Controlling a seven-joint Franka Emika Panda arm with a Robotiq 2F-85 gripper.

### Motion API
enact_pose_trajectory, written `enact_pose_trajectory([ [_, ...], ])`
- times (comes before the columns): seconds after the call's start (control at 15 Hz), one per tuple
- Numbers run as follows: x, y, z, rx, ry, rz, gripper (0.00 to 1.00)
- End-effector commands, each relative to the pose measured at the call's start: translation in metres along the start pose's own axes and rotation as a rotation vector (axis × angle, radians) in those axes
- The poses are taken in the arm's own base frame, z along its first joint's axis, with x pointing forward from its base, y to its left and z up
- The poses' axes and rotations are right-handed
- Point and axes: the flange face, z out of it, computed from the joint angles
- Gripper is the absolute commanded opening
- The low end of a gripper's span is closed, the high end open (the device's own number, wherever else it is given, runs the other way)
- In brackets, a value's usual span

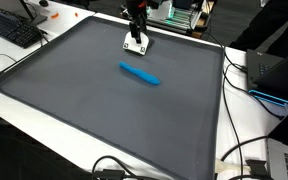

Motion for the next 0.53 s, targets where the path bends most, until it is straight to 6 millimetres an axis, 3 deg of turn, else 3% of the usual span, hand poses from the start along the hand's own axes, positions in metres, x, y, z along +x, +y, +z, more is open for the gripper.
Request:
enact_pose_trajectory([
  [0.0,0.0022,0.0020,0.0095,0.023,0.021,-0.002,1.00],
  [0.4,0.0076,0.0026,0.0165,0.033,0.054,-0.015,1.00],
  [0.47,0.0084,0.0028,0.0170,0.035,0.058,-0.017,0.90],
])
